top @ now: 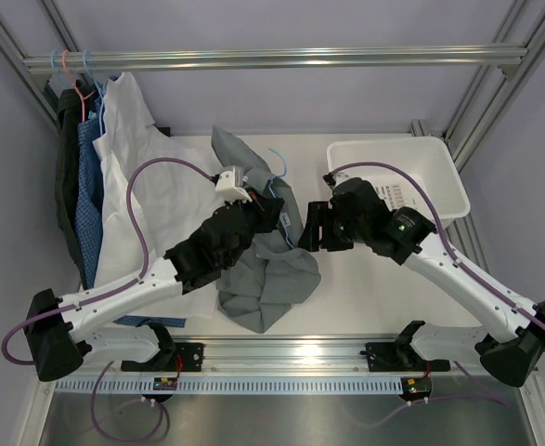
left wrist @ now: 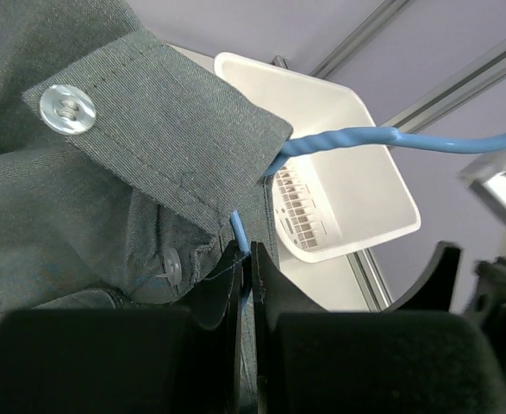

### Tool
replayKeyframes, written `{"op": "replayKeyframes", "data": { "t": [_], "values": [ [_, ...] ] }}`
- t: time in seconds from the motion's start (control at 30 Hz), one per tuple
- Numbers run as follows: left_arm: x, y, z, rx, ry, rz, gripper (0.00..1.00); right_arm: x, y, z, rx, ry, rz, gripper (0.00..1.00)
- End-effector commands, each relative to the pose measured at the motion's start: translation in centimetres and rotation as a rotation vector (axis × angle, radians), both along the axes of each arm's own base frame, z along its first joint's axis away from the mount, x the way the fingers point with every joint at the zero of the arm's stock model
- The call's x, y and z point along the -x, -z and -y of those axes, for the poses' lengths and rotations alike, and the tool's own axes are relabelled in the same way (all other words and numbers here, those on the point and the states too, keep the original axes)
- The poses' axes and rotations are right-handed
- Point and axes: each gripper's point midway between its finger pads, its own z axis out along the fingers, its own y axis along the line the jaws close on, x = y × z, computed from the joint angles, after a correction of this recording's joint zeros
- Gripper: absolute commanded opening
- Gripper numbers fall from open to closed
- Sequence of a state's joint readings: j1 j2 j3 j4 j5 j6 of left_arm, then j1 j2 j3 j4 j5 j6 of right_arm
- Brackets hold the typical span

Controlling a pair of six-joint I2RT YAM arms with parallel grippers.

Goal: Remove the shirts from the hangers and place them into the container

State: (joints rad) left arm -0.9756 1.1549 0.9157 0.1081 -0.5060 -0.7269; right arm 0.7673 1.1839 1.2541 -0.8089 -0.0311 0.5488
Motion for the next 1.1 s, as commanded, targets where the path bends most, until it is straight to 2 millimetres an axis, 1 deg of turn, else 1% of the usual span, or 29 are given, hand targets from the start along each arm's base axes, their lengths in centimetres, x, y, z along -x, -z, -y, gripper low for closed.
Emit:
{"op": "replayKeyframes", "data": {
  "t": [0.0, 0.07, 0.1, 0.17, 0.2, 0.27, 0.3, 0.33, 0.4, 0.43, 0.57, 0.6, 0.63, 0.7, 0.77, 0.8, 0.93, 0.97, 1.07],
  "values": [
    [-1.1, -5.4, -0.9, 0.117, -0.079, 0.113, 0.0, 0.1, -0.9, -2.3, -0.102, -0.016, -0.018, 0.66],
    [-1.1, -5.6, -0.9, 0.121, -0.076, 0.117, 0.0, -0.4, -0.2, -2.6, -0.095, -0.008, -0.02, 0.66],
    [-1.1, -5.7, -0.9, 0.123, -0.074, 0.119, 0.0, -0.6, 0.3, -2.8, -0.093, -0.003, -0.031, 0.64],
    [-1.1, -5.7, -1.0, 0.125, -0.076, 0.12, 0.0, -1.0, 0.4, -3.3, -0.11, -0.001, -0.027, 0.62],
    [-1.0, -5.7, -1.0, 0.125, -0.076, 0.121, 0.0, -1.1, 0.8, -3.5, -0.108, 0.0, -0.034, 0.58],
    [-1.0, -5.9, -1.2, 0.133, -0.084, 0.127, 0.0, -1.4, 1.3, -3.9, -0.11, -0.002, -0.039, 0.53],
    [-1.0, -6.0, -1.3, 0.136, -0.087, 0.13, 0.0, -1.5, 1.6, -4.0, -0.105, -0.002, -0.043, 0.49],
    [-1.0, -6.2, -1.5, 0.141, -0.093, 0.136, 0.0, -1.5, 1.8, -4.0, -0.1, 0.0, -0.044, 0.41],
    [-1.1, -6.4, -1.7, 0.139, -0.104, 0.142, 0.0, -1.4, 2.7, -3.8, -0.08, 0.006, -0.058, 0.33],
    [-1.2, -6.5, -2.0, 0.141, -0.118, 0.148, 0.0, -1.3, 2.8, -3.7, -0.078, 0.006, -0.06, 0.22],
    [-1.5, -7.2, -2.9, 0.161, -0.16, 0.162, 0.0, -0.7, 3.9, -2.5, -0.047, 0.021, -0.07, 0.0],
    [-1.4, -7.4, -3.0, 0.17, -0.166, 0.164, 0.0, -0.4, 4.7, -2.1, -0.029, 0.027, -0.081, 0.0],
    [-1.6, -7.6, -3.4, 0.18, -0.188, 0.165, 0.0, -0.4, 5.0, -1.6, -0.014, 0.041, -0.078, 0.0],
    [-1.7, -8.1, -4.3, 0.209, -0.231, 0.172, 0.0, 0.2, 5.6, -0.9, -0.004, 0.046, -0.084, 0.0],
    [-1.9, -8.2, -5.0, 0.231, -0.264, 0.176, 0.0, 0.6, 5.5, -0.6, -0.013, 0.052, -0.088, 0.0],
    [-1.9, -8.2, -5.2, 0.247, -0.274, 0.176, 0.0, 0.8, 6.0, -0.5, -0.007, 0.051, -0.095, 0.0],
    [-2.0, -9.1, -5.3, 0.272, -0.287, 0.178, 0.0, 0.9, 6.6, 0.0, -0.004, 0.06, -0.083, 0.0],
    [-2.0, -9.3, -5.5, 0.288, -0.297, 0.175, 0.0, 1.0, 7.1, 0.1, 0.003, 0.062, -0.093, 0.0],
    [-2.2, -9.7, -6.7, 0.328, -0.36, 0.179, 0.0, 1.2, 7.1, -0.3, -0.022, 0.054, -0.094, 0.0]
  ]
}}
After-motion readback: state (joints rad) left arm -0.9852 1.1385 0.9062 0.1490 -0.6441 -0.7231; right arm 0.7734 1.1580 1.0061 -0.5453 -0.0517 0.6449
